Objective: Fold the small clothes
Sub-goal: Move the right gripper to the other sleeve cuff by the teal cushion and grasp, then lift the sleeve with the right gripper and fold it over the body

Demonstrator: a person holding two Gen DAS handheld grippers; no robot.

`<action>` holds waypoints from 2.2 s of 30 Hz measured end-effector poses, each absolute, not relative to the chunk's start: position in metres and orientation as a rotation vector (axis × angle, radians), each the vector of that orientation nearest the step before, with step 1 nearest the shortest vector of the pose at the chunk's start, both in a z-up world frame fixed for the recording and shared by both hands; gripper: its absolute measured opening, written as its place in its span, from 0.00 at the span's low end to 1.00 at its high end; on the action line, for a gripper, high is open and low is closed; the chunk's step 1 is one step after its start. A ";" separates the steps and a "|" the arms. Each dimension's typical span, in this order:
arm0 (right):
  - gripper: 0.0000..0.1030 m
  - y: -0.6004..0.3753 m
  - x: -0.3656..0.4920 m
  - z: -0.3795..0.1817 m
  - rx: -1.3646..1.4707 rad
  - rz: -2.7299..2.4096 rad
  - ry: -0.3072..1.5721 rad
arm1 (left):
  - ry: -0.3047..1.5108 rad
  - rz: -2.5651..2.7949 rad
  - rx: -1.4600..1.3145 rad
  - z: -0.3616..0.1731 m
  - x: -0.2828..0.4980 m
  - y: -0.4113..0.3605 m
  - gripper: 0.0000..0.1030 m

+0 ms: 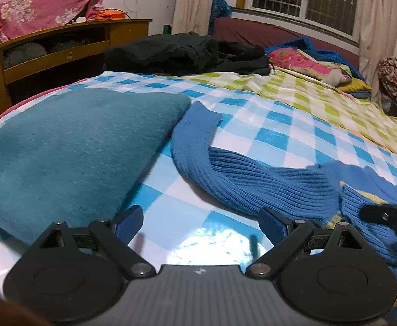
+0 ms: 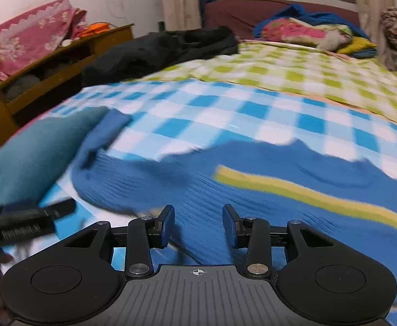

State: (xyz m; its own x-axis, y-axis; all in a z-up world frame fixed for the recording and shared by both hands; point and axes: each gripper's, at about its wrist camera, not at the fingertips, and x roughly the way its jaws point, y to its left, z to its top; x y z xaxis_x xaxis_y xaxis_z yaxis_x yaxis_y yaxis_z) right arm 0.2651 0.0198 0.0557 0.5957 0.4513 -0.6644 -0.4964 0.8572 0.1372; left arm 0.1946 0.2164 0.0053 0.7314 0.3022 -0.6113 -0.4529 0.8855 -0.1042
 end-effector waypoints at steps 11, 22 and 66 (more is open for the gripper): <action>0.42 0.125 0.336 0.063 0.028 0.705 0.819 | 0.627 0.435 -0.249 -0.002 0.199 0.229 0.95; 0.42 0.187 0.402 0.020 0.239 0.762 0.983 | 0.580 0.459 -0.193 0.000 0.198 0.231 0.95; 0.08 -0.122 0.274 0.131 0.289 0.364 0.564 | 0.512 0.222 -0.010 0.002 0.186 0.160 0.95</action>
